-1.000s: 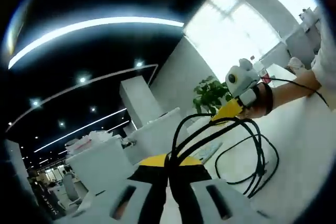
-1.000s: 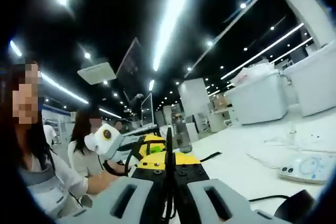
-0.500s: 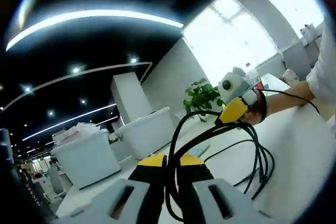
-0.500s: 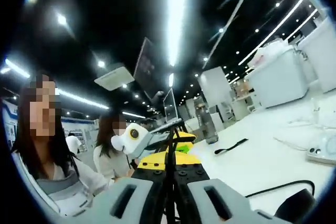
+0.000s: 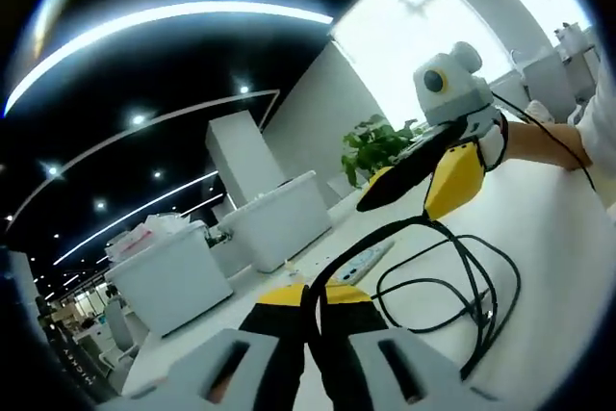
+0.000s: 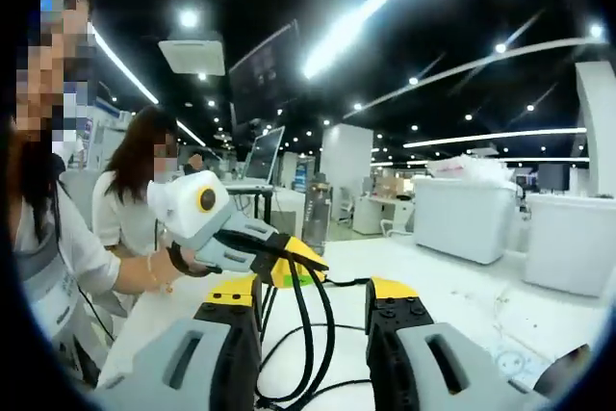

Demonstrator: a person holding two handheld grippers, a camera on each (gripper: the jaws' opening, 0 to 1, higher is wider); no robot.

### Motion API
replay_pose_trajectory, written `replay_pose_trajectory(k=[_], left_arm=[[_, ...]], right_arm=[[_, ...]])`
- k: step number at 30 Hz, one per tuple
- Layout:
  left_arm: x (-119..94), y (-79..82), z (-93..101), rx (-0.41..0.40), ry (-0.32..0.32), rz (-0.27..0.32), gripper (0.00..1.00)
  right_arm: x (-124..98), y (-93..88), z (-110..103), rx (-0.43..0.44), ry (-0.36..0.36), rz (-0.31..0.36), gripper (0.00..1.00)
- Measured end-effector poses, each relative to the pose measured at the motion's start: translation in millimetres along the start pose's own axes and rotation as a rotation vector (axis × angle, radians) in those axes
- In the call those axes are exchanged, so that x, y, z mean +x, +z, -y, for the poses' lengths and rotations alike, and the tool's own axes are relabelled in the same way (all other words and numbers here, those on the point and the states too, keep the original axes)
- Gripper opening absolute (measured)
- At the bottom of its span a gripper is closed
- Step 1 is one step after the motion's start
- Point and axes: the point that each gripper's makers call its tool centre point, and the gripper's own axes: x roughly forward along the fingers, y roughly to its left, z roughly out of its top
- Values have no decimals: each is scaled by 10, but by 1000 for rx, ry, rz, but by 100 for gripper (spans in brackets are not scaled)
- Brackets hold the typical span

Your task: Coil the Type-C to USB data cable on the desktop and secure it with Velcro straps.

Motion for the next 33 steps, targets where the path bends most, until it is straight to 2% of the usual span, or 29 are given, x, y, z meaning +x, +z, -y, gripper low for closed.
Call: replay_pose_trajectory(k=[2, 3, 5, 6, 7, 8, 9, 11, 12, 14, 16, 17, 19, 21, 24, 26, 28, 29, 31, 33], left_arm=[[-28, -13, -15, 17, 19, -3, 6], [-38, -9, -17, 19, 20, -1, 6], [-43, 17, -12, 20, 15, 8, 6], [-49, 33, -13, 21, 20, 11, 6], [-54, 38, -17, 21, 22, 12, 6], [-64, 42, -24, 21, 25, 13, 6], [-84, 45, -31, 20, 31, 15, 6], [-123, 90, -36, 32, 37, 41, 6], [-141, 143, -26, 39, 32, 67, 6], [-178, 239, -14, 43, 33, 106, 6], [-208, 324, 8, 71, 40, 132, 6], [-225, 361, 15, 78, 44, 146, 6], [-246, 406, 37, 80, 39, 159, 6], [-261, 445, 55, 85, 35, 170, 6], [-291, 502, 71, 99, 36, 188, 6], [-319, 560, 82, 116, 38, 205, 6], [-338, 607, 90, 125, 39, 218, 6], [-349, 633, 99, 130, 38, 227, 6], [-362, 671, 116, 136, 38, 242, 6], [-371, 702, 138, 146, 37, 254, 6]], right_arm=[[-73, -24, 157, 136, -32, 25, 40], [-88, -40, 208, 156, -48, 23, 39], [-118, -67, 265, 140, -52, 27, 38], [-135, -40, 292, 141, -51, 50, 38], [-151, -1, 334, 213, -52, 89, 38], [-175, -31, 429, 271, -69, 93, 37], [-206, -123, 559, 289, -100, 73, 36], [-247, -400, 761, 286, -165, -7, 35], [-252, -649, 836, 308, -197, -67, 33], [-191, -956, 861, 382, -193, -133, 29], [-100, -1145, 822, 419, -164, -177, 29], [-59, -1196, 837, 424, -170, -194, 29], [4, -1307, 863, 366, -182, -257, 29], [57, -1372, 851, 348, -185, -293, 29], [122, -1356, 755, 363, -155, -281, 28], [187, -1273, 662, 396, -112, -247, 28], [233, -1268, 637, 390, -110, -257, 28], [244, -1330, 613, 344, -105, -302, 28], [280, -1391, 607, 302, -115, -332, 27], [309, -1410, 610, 292, -127, -340, 20]])
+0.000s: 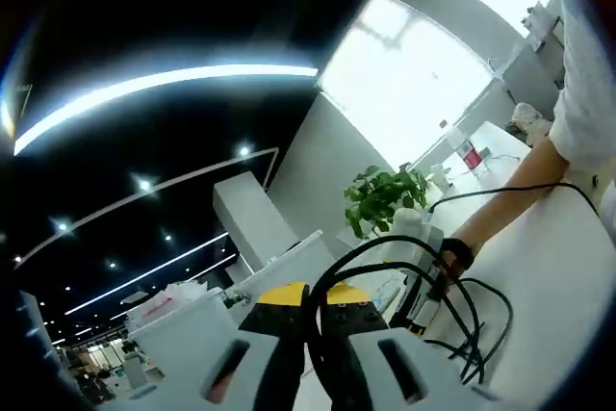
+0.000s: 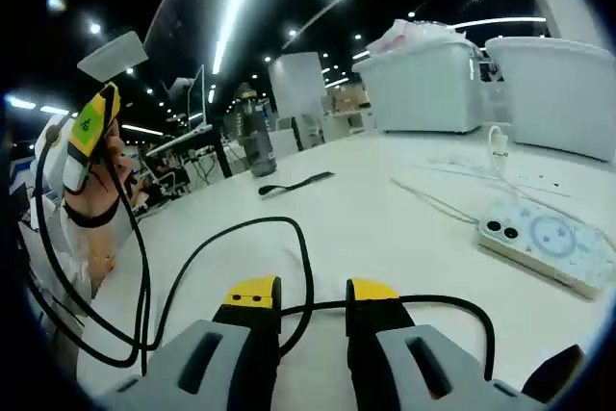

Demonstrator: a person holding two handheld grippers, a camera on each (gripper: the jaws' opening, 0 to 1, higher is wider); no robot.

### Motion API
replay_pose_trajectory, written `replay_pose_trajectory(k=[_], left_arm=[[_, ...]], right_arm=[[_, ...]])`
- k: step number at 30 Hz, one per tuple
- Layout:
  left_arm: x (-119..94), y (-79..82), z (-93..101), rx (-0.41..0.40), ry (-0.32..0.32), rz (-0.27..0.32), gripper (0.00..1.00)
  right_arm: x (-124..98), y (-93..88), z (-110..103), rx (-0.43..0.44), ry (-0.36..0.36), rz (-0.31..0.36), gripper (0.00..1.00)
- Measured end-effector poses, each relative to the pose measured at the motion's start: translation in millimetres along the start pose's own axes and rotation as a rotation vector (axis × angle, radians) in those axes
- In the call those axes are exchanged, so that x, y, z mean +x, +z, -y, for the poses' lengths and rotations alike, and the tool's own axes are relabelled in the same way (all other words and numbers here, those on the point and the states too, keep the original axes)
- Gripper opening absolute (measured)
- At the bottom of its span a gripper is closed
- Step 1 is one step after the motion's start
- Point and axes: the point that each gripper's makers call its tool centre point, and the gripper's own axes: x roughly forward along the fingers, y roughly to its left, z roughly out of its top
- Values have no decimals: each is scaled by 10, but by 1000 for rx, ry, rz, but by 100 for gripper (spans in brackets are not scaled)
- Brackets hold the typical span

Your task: Coil the Type-C to USB data cable on the desktop and secure it with Velcro straps.

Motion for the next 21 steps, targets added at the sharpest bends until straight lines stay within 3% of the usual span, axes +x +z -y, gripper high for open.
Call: replay_pose_trajectory(k=[2, 9, 16, 18, 19, 21], left_arm=[[8, 3, 8, 5, -3, 1, 6], [23, -52, -22, -11, 6, -12, 6], [54, -352, -121, -59, 43, -103, 6], [58, -414, -161, -62, 59, -118, 6], [59, -431, -168, -62, 61, -122, 6], [62, -478, -187, -71, 66, -130, 6]], right_arm=[[6, 16, 20, -34, -22, 0, 5], [-68, 121, -12, -80, -14, 9, 2], [-505, 702, -77, -111, -65, 261, 1], [-727, 884, -56, -170, -140, 352, 1], [-822, 955, -106, -217, -144, 386, 1], [-978, 1089, -256, -211, -105, 467, 1]])
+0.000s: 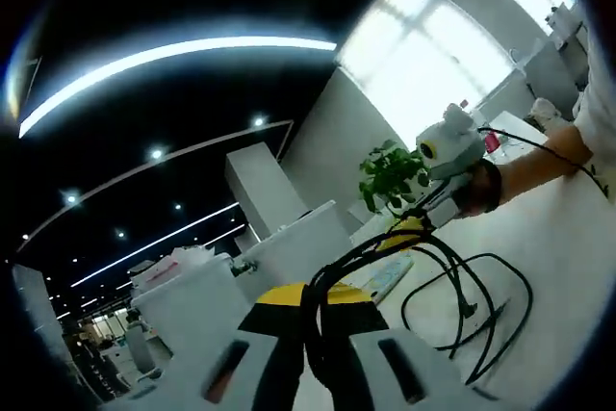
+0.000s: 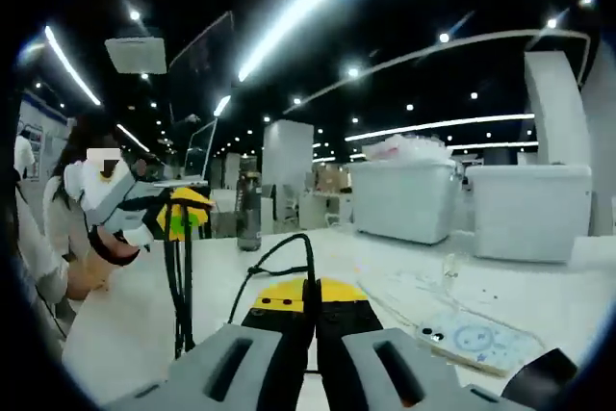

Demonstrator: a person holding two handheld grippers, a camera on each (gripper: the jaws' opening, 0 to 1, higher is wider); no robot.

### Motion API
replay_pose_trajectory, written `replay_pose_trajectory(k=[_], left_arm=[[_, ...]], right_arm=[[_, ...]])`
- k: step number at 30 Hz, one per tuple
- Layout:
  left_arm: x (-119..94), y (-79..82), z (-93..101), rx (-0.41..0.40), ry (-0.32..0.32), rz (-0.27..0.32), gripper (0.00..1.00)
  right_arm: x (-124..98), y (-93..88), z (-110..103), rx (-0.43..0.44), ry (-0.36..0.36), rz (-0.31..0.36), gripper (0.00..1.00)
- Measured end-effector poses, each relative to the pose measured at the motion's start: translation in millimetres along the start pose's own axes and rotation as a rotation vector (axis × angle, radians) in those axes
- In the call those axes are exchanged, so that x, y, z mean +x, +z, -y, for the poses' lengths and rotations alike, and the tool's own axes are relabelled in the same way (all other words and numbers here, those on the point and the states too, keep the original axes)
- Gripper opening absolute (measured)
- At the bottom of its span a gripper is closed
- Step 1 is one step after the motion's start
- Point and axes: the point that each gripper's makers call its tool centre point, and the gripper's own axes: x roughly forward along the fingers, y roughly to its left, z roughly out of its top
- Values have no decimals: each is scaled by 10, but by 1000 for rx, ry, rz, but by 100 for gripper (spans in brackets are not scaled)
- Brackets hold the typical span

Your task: Coil the Type-C to USB data cable on the desktop and secure it with Velcro straps.

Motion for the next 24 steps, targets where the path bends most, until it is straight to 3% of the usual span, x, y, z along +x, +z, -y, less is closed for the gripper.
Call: replay_pose_trajectory(k=[3, 9, 14, 17, 19, 21, 24], left_arm=[[14, -62, -26, -12, 9, -9, 7], [-2, -109, -163, -19, 69, -1, 8], [-13, -131, -235, -7, 106, -10, 11], [-6, -132, -216, -43, 82, -1, 13], [3, -112, -132, -54, 27, 11, 8], [0, -115, -130, 6, 24, -4, 6], [18, -132, -118, 11, 36, -27, 6]], right_arm=[[-66, 217, -179, -20, 73, 64, 1], [-92, 273, -418, -59, 150, 76, 1], [-86, 248, -582, -70, 224, 72, 1], [-106, 265, -734, -37, 297, 87, 1], [-101, 241, -747, -36, 308, 74, 1], [-75, 157, -740, -56, 304, 47, 2], [-35, 23, -721, -46, 304, 13, 4]])
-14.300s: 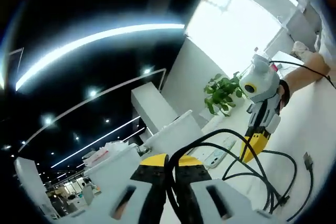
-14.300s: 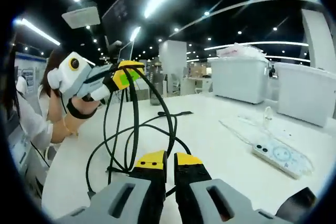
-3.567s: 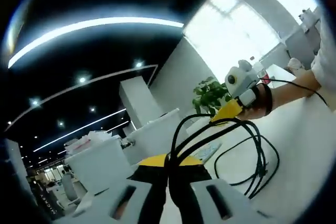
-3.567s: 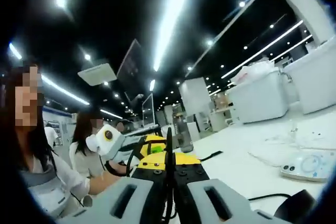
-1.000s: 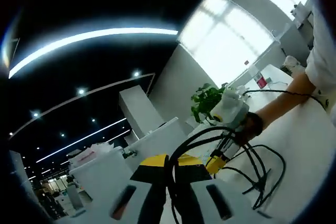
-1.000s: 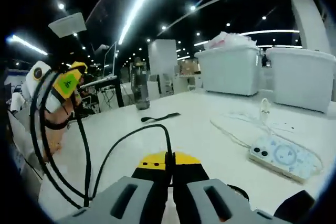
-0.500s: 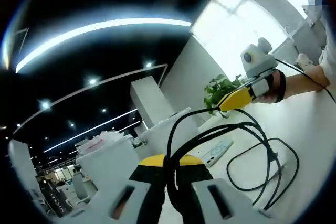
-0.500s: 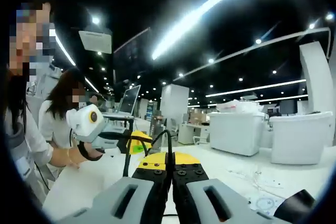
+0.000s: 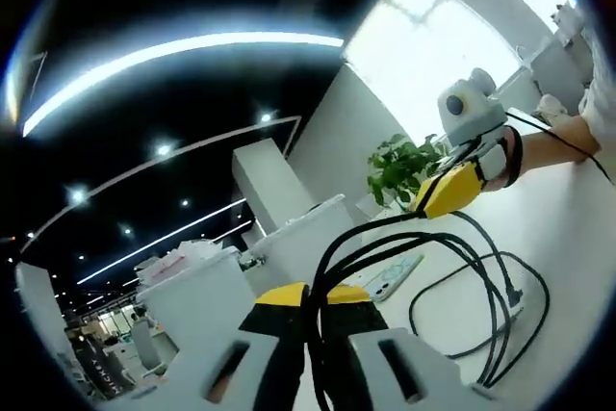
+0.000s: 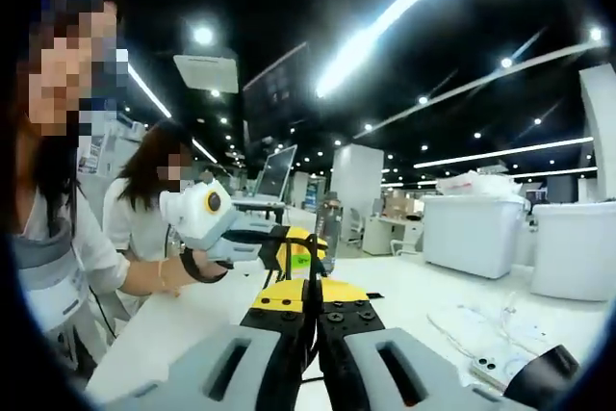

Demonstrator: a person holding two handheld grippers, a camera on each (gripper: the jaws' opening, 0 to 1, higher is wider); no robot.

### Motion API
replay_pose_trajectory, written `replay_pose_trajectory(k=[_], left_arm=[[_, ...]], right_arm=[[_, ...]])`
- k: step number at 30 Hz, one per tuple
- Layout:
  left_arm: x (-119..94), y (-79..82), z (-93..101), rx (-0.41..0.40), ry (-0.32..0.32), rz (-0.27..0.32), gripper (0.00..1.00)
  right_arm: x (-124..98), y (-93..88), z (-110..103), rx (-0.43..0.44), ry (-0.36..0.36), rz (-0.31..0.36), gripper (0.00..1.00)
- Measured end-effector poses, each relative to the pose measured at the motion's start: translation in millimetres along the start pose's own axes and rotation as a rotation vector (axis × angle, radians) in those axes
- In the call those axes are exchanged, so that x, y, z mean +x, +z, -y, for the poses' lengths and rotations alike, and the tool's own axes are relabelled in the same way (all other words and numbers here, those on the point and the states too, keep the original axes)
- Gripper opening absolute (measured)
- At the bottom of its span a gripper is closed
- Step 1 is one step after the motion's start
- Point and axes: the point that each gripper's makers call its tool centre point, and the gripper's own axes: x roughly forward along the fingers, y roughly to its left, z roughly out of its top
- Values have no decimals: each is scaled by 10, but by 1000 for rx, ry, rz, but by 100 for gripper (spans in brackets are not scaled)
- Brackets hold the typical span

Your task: Coil the Type-C to USB data cable on the desktop and secure it with Velcro straps.

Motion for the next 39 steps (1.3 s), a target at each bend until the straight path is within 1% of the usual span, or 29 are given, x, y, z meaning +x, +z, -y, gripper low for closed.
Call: replay_pose_trajectory(k=[1, 3, 4, 5, 7, 8, 10, 11, 12, 13, 14, 15, 16, 17, 19, 20, 21, 22, 26, 27, 28, 29, 31, 33, 35, 36, 37, 38, 39], left_arm=[[4, -7, -5, 8, 4, -6, 6], [4, -35, -39, 16, 23, -27, 6], [4, -35, -53, 22, 32, -33, 6], [8, -29, -57, 28, 38, -40, 6], [23, 1, -39, 29, 38, -47, 6], [35, 16, -13, 31, 33, -52, 6], [49, 43, 41, 32, 26, -57, 6], [52, 51, 63, 33, 21, -57, 6], [55, 63, 94, 29, 15, -57, 6], [56, 74, 123, 23, 7, -59, 6], [55, 90, 155, 16, -3, -58, 6], [55, 121, 195, 5, -20, -46, 6], [51, 135, 204, 1, -23, -44, 6], [56, 128, 224, 4, -31, -50, 6], [65, 124, 244, 5, -41, -49, 6], [66, 111, 244, 12, -42, -50, 6], [64, 107, 251, 18, -50, -42, 6], [65, 101, 258, 20, -58, -37, 6], [48, 76, 269, -36, -81, -1, 9], [44, 74, 274, -51, -86, 3, 10], [41, 79, 278, -67, -93, 13, 10], [41, 81, 275, -75, -96, 16, 10], [47, 88, 290, -74, -102, 17, 11], [53, 73, 339, -32, -110, 8, 10], [52, 46, 300, 36, -76, -11, 7], [54, 50, 275, 47, -60, -10, 6], [51, 47, 253, 56, -57, -15, 5], [42, 51, 232, 50, -56, -15, 5], [30, 47, 199, 39, -49, -18, 5]], right_arm=[[-5, -3, 14, 4, -8, -5, 9], [-30, 122, 37, 19, -35, 20, 25], [-24, 188, 12, 4, -42, 31, 29], [-18, 228, 25, -55, -66, 17, 28], [47, 247, -59, -133, -70, -2, 28], [96, 230, -95, -157, -83, -12, 29], [176, 138, -101, -237, -124, -61, 30], [196, 90, -66, -293, -162, -90, 30], [215, 45, -57, -354, -180, -114, 30], [245, -6, -77, -389, -187, -125, 30], [249, -50, -26, -396, -224, -149, 28], [248, -84, -3, -431, -238, -177, 20], [233, -91, 51, -523, -272, -200, 14], [215, -63, 92, -564, -304, -199, 10], [212, -66, 73, -539, -292, -198, 4], [196, -57, 77, -493, -294, -196, 4], [192, -77, 77, -471, -279, -214, 3], [190, -80, 91, -468, -277, -222, 3], [141, -113, 154, -456, -271, -222, 2], [120, -113, 169, -436, -266, -215, 2], [116, -118, 146, -400, -237, -202, 2], [104, -115, 161, -389, -234, -199, 2], [98, -118, 170, -391, -234, -200, 2], [87, -124, 189, -402, -240, -203, 2], [98, -135, 168, -341, -225, -180, 3], [107, -146, 151, -288, -215, -163, 3], [130, -144, 89, -221, -184, -131, 4], [140, -99, 57, -152, -163, -85, 6], [138, -36, 35, -79, -142, -40, 10]])
